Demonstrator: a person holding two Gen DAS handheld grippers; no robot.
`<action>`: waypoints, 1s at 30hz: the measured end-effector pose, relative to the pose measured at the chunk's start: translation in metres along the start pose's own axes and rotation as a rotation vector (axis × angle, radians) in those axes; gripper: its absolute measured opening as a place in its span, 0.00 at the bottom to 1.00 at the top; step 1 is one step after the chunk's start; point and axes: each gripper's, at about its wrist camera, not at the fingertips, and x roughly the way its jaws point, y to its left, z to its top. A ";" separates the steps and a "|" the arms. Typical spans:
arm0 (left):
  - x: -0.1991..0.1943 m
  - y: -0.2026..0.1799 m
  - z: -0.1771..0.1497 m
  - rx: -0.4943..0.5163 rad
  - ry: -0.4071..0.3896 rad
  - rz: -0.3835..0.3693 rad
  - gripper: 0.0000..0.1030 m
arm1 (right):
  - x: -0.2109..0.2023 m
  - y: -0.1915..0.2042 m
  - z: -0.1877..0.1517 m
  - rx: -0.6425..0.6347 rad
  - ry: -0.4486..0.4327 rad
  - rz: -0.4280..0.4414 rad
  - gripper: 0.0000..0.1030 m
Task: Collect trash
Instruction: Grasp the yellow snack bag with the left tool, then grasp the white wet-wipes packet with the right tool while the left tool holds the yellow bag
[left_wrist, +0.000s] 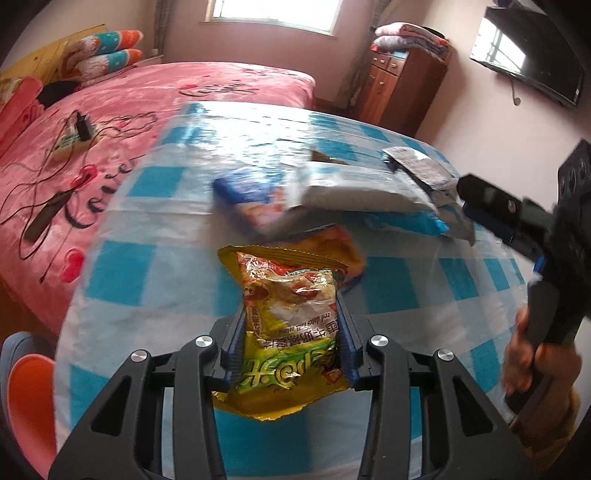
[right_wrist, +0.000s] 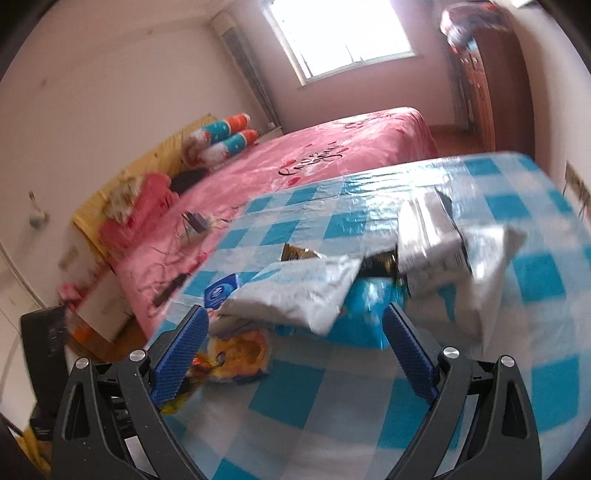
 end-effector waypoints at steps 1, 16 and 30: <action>-0.002 0.006 -0.001 -0.008 -0.002 0.003 0.42 | 0.006 0.001 0.005 -0.007 0.010 -0.018 0.91; -0.005 0.054 -0.010 -0.087 -0.024 -0.003 0.42 | 0.045 0.025 -0.014 0.005 0.223 0.152 0.47; 0.000 0.068 -0.013 -0.110 -0.024 -0.035 0.42 | 0.038 0.046 0.020 -0.236 0.153 -0.055 0.91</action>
